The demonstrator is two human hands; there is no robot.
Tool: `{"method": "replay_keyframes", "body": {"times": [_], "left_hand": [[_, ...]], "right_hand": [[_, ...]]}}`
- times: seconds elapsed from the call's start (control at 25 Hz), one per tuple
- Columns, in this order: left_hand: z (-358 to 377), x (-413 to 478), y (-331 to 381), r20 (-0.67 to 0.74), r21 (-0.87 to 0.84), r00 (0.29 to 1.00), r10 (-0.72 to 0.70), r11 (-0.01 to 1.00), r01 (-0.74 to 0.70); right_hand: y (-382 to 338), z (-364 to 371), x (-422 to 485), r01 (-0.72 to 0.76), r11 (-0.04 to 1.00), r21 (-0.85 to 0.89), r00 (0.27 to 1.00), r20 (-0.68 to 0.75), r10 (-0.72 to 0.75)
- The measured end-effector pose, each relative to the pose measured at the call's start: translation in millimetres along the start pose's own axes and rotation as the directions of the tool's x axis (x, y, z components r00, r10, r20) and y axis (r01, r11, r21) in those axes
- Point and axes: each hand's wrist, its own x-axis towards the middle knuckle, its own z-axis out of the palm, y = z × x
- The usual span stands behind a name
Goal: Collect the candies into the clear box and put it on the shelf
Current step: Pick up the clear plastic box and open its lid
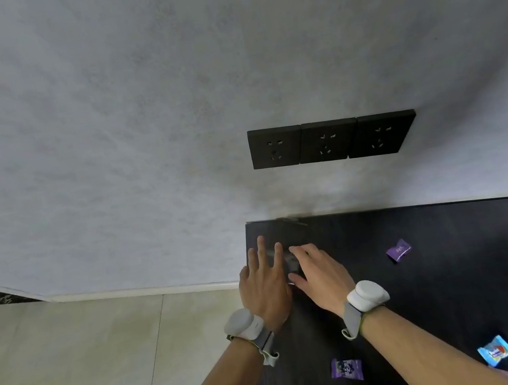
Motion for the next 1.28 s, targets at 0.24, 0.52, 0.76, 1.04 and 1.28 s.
{"method": "replay_keyframes", "body": {"times": [0.24,0.52,0.76,1.04,1.28], "left_hand": [[4,-3,-1,-0.004,-0.047,1.0,-0.01,0.999,0.009],[2,-21,3,0.029,-0.128,0.997,-0.076,0.989,0.079],[12,-28,-4,0.192,-0.607,0.952,-0.239,0.733,0.307],[30,-51,-4,0.516,-0.843,0.841,-0.164,0.08,0.533],[58,-93,-4,0.462,-0.887,0.879,-0.116,-0.037,0.461]], "right_hand": [[-3,4,2,-0.038,0.999,0.032,0.999,0.03,0.037],[-5,5,-10,-0.041,0.996,0.073,0.999,0.005,0.041],[2,2,-35,0.003,0.997,0.08,0.999,-0.04,0.0],[11,6,-77,0.03,0.996,0.088,0.998,-0.049,-0.026],[26,20,-119,0.009,0.975,0.221,0.995,-0.101,0.014]]}}
